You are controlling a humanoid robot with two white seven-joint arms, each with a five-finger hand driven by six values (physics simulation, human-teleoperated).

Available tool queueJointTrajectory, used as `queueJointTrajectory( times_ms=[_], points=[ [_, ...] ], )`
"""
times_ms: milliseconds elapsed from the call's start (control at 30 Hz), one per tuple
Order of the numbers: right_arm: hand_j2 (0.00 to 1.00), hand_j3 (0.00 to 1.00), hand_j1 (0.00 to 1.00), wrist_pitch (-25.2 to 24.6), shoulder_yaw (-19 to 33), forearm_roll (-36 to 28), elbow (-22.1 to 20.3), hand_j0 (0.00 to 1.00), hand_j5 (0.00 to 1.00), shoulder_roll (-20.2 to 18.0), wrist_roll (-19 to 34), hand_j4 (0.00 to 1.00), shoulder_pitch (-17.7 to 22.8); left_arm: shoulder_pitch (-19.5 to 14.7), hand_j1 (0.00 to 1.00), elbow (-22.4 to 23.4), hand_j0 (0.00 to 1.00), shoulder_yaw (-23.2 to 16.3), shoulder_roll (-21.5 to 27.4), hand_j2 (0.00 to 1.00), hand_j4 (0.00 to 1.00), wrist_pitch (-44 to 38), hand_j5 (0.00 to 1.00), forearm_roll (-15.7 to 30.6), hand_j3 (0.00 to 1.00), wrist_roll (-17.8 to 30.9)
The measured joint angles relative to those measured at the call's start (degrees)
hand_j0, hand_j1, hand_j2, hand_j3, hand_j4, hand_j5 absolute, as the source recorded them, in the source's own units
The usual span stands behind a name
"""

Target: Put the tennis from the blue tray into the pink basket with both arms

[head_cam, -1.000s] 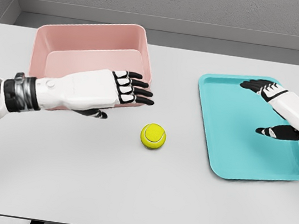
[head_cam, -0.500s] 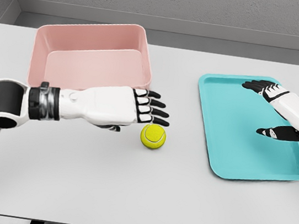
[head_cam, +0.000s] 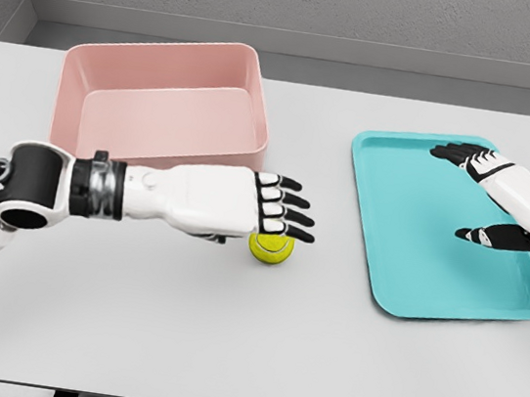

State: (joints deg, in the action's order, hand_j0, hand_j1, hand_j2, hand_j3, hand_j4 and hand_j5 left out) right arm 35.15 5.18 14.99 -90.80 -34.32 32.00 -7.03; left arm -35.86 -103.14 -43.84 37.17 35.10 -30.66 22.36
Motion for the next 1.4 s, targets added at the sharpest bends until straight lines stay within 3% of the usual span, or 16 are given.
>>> queueJointTrajectory(
  times_ms=[600,1067,1400],
  points=[
    [1.0,1.0,1.0,0.0,0.0,0.0,1.1,1.0,1.0,-0.1,-0.1,1.0,0.0,-2.3,1.0,1.1,1.0,-4.4,-1.3,1.0,1.0,0.0,1.0,0.1,1.0,0.0],
    [1.0,1.0,1.0,0.0,1.0,0.0,1.1,1.0,1.0,-0.1,-0.1,1.0,0.4,-6.2,1.0,8.5,1.0,-8.6,-4.1,1.0,1.0,0.0,1.0,0.4,1.0,-0.1],
    [1.0,1.0,1.0,0.0,1.2,0.0,1.2,1.0,1.0,-0.1,-0.1,1.0,0.4,-6.8,1.0,12.0,1.0,-10.3,-6.2,1.0,1.0,0.0,1.0,0.4,1.0,-0.1]
  ],
)
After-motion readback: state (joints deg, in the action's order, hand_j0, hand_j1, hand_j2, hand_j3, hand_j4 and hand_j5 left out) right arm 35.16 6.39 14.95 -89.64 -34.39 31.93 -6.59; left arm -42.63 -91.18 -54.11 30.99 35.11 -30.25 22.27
